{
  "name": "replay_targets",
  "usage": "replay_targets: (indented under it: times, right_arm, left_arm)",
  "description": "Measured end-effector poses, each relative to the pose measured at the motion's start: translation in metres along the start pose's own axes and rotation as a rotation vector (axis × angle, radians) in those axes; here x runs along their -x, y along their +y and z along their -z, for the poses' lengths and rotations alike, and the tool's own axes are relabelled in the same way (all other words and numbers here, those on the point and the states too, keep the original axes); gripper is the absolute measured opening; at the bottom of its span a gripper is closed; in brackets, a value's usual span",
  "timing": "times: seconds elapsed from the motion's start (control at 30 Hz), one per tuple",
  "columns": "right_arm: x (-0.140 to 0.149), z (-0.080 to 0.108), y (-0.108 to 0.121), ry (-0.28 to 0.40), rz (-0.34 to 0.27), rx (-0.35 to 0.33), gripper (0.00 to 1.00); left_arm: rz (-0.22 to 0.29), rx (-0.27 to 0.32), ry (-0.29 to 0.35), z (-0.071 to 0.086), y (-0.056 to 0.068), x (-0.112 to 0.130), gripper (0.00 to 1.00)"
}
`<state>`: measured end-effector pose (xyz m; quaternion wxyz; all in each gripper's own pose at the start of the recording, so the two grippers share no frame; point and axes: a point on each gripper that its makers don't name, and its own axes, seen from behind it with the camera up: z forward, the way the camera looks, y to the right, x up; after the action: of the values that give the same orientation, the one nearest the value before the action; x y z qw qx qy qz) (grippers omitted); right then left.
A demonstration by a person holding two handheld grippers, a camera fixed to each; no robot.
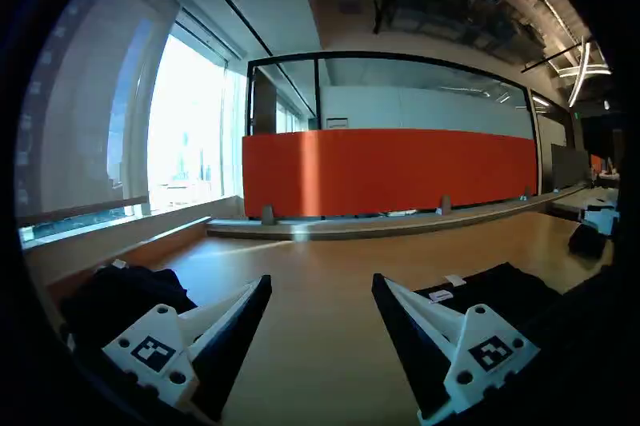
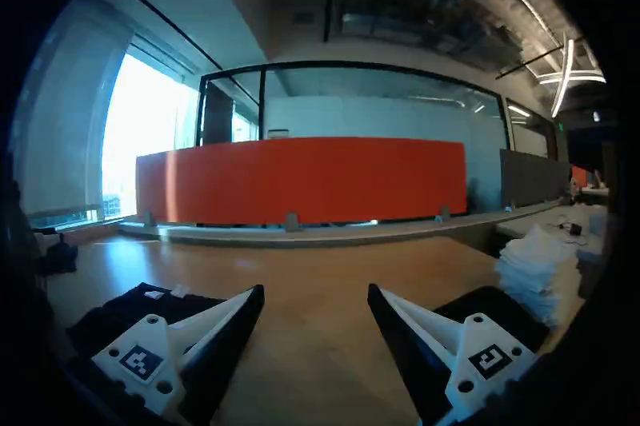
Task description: Fold towel
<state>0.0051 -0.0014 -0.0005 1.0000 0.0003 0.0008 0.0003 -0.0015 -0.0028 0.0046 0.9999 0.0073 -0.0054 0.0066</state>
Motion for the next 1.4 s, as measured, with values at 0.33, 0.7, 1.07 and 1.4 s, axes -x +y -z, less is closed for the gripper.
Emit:
replay_targets:
  times: [0.33, 0.7, 1.07, 1.4]
  right_arm:
    - [-0.082, 0.005, -0.011, 0.018, 0.012, -0.002, 1.00]
    - [-0.155, 0.007, -0.019, 0.007, 0.056, -0.016, 1.00]
    - [-0.195, 0.005, -0.040, -0.035, 0.102, -0.081, 1.00]
    - [-0.192, 0.007, -0.065, -0.127, 0.196, -0.209, 1.00]
  left_arm:
    - [0.026, 0.028, -0.007, 0.004, 0.008, -0.060, 0.93]
    - [0.035, 0.060, -0.052, 0.006, 0.018, -0.119, 0.93]
    - [-0.014, 0.146, -0.122, 0.009, 0.030, -0.149, 0.93]
    - [-0.082, 0.266, -0.181, 0.013, 0.050, -0.156, 0.93]
